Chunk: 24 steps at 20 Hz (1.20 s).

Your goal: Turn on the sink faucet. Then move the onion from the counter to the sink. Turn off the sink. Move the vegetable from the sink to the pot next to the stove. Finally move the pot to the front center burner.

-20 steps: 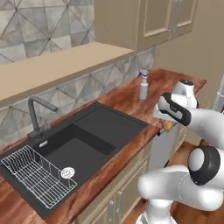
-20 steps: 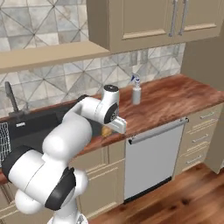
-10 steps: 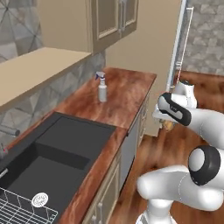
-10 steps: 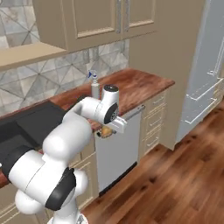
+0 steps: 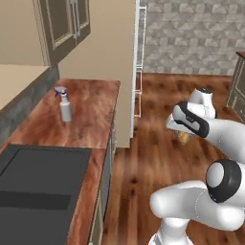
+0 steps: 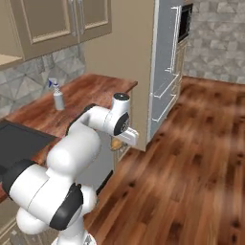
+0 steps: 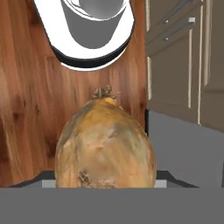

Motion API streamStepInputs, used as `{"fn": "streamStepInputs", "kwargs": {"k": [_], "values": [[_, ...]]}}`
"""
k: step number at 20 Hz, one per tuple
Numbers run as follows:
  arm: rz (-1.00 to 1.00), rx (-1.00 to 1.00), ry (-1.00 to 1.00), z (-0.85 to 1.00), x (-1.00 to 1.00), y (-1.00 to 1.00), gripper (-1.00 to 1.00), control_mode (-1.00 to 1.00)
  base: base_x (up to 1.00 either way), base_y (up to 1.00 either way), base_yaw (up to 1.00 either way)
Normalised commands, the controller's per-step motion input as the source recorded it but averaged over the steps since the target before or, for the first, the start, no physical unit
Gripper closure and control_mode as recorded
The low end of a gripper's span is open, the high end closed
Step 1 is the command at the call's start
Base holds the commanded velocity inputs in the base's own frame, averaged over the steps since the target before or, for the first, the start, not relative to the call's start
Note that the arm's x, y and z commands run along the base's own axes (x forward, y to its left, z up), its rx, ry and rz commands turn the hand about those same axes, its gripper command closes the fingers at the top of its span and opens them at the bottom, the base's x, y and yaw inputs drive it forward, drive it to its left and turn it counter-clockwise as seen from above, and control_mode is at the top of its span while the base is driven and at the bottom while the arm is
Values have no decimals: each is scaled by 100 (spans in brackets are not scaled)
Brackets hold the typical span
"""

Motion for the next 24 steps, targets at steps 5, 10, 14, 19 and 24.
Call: {"fn": "streamStepInputs", "kwargs": {"k": [5,10,14,19,24], "values": [[0,0,0,0,0,0,100,100,0,-4,-53],[0,0,0,0,0,0,100,100,0,-2,-52],[0,0,0,0,0,0,100,100,0,-3,-51],[0,0,0,0,0,0,100,100,0,0,-50],[0,0,0,0,0,0,100,100,0,0,-50]]}}
